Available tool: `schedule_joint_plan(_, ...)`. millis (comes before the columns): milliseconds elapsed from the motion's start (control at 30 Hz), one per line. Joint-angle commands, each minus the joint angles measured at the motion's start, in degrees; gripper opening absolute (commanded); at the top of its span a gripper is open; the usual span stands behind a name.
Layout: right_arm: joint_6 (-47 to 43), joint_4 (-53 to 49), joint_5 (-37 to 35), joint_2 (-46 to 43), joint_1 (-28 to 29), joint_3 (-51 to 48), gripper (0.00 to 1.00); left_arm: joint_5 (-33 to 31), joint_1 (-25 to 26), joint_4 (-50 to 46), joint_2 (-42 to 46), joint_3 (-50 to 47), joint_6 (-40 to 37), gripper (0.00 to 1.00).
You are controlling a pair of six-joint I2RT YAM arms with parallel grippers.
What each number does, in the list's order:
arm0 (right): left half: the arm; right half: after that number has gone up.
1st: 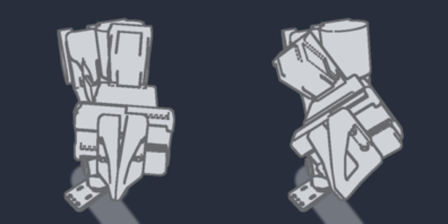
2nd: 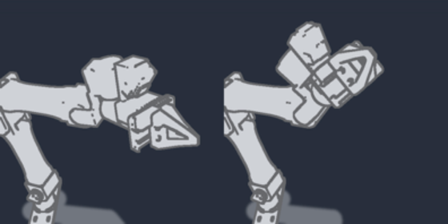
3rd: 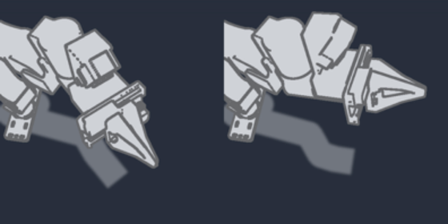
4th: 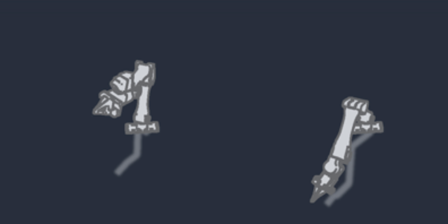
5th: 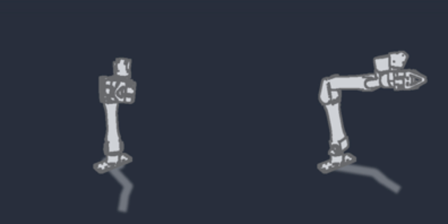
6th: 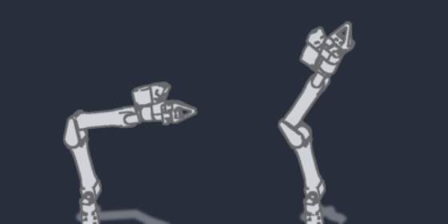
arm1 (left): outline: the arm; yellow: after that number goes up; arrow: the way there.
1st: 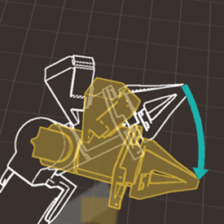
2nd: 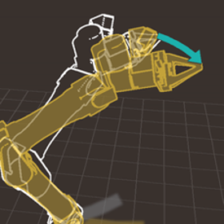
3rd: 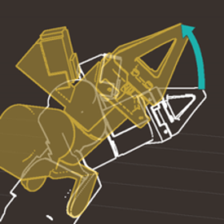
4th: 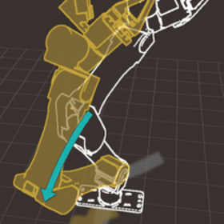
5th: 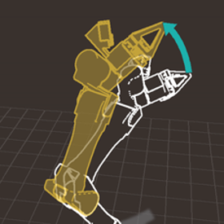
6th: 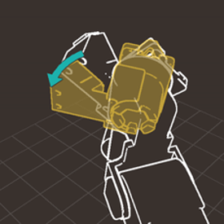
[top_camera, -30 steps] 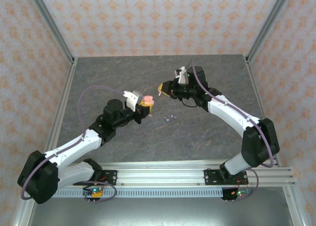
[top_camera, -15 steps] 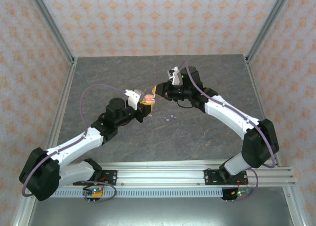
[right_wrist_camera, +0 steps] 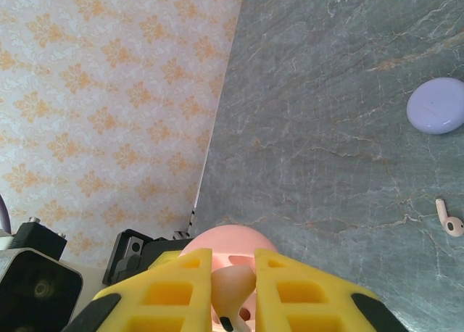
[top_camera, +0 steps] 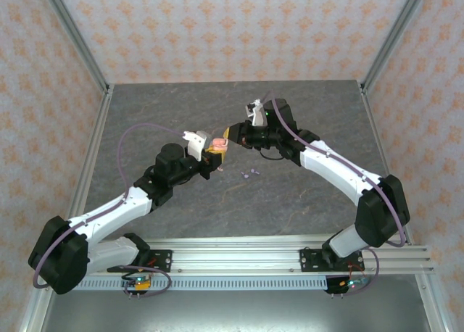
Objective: Insert wireless bluetooth earbuds into charging case
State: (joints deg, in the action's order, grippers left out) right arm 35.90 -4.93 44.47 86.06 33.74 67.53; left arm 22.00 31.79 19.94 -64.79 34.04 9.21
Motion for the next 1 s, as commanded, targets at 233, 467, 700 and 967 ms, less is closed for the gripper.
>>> schedule_joint_plan(233, -1.1, -0.2, -0.7, -1.2, 0.5, 2.7, 0.18, -0.1, 0.3, 0.8, -0.2, 1.9, 1.2, 0.16)
schedule_joint_plan(467, -0.9, 0.0, -0.7, -0.9, 0.6, 3.0, 0.18, 0.5, 0.3, 0.9, -0.4, 2.3, 1.3, 0.16)
schedule_joint_plan(700, -1.1, -0.2, -1.0, -0.4, 1.2, 3.1, 0.18, 0.8, 0.3, 1.5, -1.0, 2.6, 2.5, 0.16)
schedule_joint_plan(967, -1.6, -1.0, -1.8, -0.1, 1.3, 2.9, 0.18, 1.1, 0.3, 2.3, -1.2, 2.6, 3.4, 0.16)
